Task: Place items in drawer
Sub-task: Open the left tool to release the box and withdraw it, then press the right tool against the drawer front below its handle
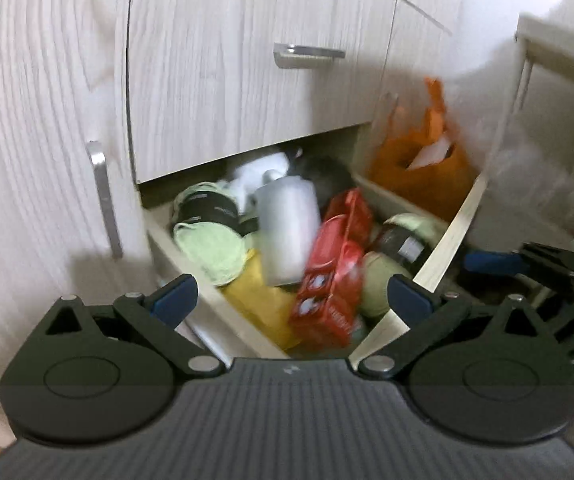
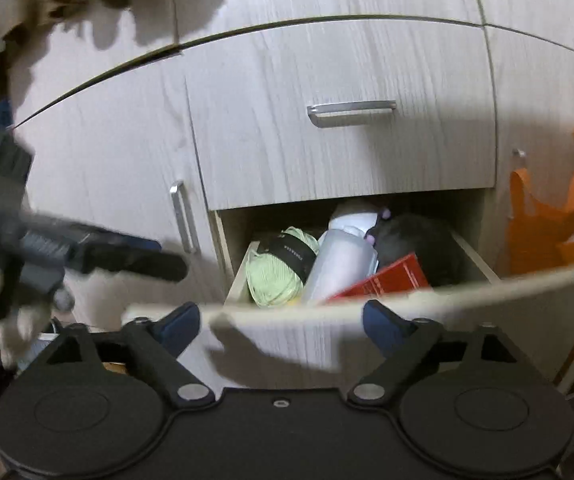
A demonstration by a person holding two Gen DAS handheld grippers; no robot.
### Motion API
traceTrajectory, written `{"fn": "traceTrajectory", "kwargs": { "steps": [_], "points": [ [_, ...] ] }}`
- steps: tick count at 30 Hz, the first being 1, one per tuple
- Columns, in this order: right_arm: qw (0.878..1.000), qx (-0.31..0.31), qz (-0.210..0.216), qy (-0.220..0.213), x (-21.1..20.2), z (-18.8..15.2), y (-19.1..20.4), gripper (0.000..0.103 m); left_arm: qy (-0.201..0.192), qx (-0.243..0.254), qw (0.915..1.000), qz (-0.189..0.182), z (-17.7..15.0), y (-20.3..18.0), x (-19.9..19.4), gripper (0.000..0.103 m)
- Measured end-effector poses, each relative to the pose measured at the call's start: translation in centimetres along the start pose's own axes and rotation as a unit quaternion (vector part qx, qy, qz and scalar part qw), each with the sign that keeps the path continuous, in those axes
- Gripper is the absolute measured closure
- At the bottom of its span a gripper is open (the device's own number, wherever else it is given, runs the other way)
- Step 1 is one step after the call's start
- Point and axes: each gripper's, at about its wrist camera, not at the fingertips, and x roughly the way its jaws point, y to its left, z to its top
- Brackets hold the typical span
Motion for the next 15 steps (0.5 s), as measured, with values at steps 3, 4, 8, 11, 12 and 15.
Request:
{"fn": "traceTrajectory", "kwargs": {
  "steps": [3, 4, 8, 11, 12, 15],
  "points": [
    [0.999, -0.025, -0.03, 0.018, 0.4, -1.7, -0.1, 0.01, -0.034, -0.006, 0.9994, -0.006, -1.0, -0.4, -0.7, 0.001],
    [0.998, -0.034, -0.043, 0.015, 0.5, -1.9, -0.1, 0.01, -0.04, -0.01, 0.999, -0.019, -1.1, -0.3, -0.7, 0.003],
    [0.998, -0.049, -0.043, 0.02, 1.2, -2.1, -0.3, 0.016, -0.021, -0.007, 0.9996, -0.019, -0.9, -1.0, -0.5, 0.003],
    [0.996, -0.057, -0.048, 0.052, 2.0, -3.1, -0.4, 0.026, -0.021, 0.028, 0.9989, -0.03, -1.3, -2.2, -0.4, 0.012],
    [0.995, -0.062, -0.047, 0.064, 2.4, -3.5, -0.4, 0.029, -0.017, 0.047, 0.9983, -0.031, -1.4, -2.6, -0.1, 0.015],
    [0.99, -0.078, -0.065, 0.096, 4.1, -4.3, -0.1, 0.037, -0.006, 0.072, 0.9971, -0.022, -2.0, -3.4, 1.0, 0.017]
  ]
}}
